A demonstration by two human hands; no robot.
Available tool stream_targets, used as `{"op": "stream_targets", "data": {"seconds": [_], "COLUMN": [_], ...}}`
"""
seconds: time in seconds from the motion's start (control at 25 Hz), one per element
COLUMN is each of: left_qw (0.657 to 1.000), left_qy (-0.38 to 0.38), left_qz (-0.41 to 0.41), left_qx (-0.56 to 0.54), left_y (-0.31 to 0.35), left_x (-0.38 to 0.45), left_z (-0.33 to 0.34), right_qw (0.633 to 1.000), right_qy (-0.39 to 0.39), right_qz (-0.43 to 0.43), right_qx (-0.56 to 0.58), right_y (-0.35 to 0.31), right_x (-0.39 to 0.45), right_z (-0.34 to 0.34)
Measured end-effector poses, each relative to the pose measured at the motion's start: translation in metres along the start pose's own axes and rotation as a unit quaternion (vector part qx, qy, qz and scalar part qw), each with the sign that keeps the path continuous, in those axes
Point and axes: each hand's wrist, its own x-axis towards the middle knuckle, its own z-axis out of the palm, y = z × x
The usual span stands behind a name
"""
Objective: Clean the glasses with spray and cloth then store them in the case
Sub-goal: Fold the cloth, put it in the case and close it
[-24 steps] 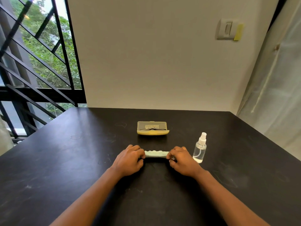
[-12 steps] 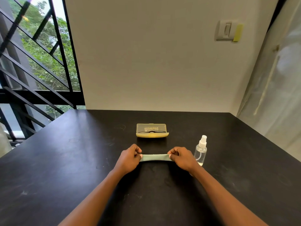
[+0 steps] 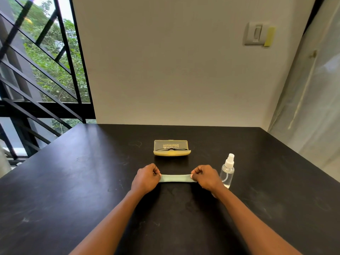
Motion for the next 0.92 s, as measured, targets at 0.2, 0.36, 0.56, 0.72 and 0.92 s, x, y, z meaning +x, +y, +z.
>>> {"op": "stream_targets", "data": {"seconds": [0.2,0.36,0.56,0.72,0.92], "left_qw": [1.0,0.999,0.998,0.989,0.972], "left_qy": [0.002,0.02,0.037,0.017,-0.017], "left_qz": [-0.017,-0.026,-0.046,-0.115,-0.212], "left_qx": [0.013,0.016,0.018,0.087,0.1], "left_y": [0.001,0.002,0.004,0.007,0.023], "left_x": [0.002,0.002,0.002,0.001,-0.002], "left_z": [0.001,0.001,0.002,0.003,0.003], "right_qw": [1.0,0.999,0.994,0.965,0.905], "right_qy": [0.016,0.024,0.046,0.018,-0.072], "right_qz": [0.003,0.01,-0.03,-0.123,-0.165], "right_qx": [-0.01,-0.019,-0.097,-0.229,-0.386], "right_y": [-0.001,0.001,0.003,0.001,-0.012], "right_x": [0.0,-0.001,-0.005,-0.016,-0.03], "right_z": [0.001,0.002,0.006,0.012,0.021]}}
